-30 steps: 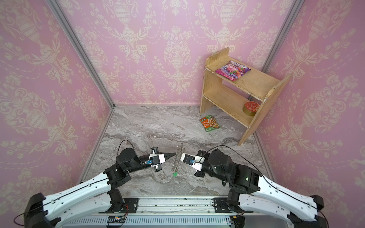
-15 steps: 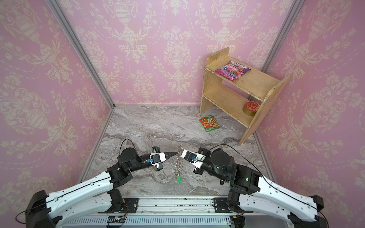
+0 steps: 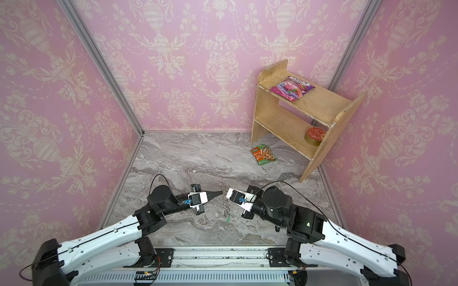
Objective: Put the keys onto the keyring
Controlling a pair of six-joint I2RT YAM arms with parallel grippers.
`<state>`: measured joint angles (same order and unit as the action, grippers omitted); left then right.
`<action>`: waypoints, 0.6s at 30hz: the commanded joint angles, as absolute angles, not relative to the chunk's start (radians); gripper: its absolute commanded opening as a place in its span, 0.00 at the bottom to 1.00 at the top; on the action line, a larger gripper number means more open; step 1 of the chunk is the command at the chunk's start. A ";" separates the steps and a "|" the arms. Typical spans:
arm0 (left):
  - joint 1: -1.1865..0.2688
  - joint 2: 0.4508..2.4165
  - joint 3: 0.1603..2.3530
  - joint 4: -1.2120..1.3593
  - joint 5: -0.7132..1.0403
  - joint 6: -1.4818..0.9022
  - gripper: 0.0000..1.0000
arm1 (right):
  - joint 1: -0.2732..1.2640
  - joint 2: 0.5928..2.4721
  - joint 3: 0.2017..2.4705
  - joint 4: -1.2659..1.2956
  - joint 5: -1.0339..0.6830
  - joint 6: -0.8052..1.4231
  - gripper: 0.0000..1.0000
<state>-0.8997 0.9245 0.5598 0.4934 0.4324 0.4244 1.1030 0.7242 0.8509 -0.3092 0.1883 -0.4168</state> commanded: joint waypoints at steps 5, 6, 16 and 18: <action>-0.899 0.907 0.570 0.523 0.452 0.416 0.00 | 1.108 0.719 0.848 -0.294 0.171 -0.403 0.00; -0.899 0.905 0.570 0.521 0.449 0.417 0.00 | 1.108 0.721 0.848 -0.295 0.173 -0.402 0.00; -0.899 0.901 0.569 0.515 0.448 0.423 0.00 | 1.108 0.709 0.845 -0.304 0.207 -0.400 0.00; -0.899 0.902 0.569 0.514 0.449 0.423 0.00 | 1.108 0.708 0.846 -0.305 0.210 -0.399 0.00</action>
<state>-0.8997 0.9237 0.5598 0.4919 0.4381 0.4244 1.1030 0.7212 0.8509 -0.3088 0.1875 -0.4164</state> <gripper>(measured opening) 0.044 0.036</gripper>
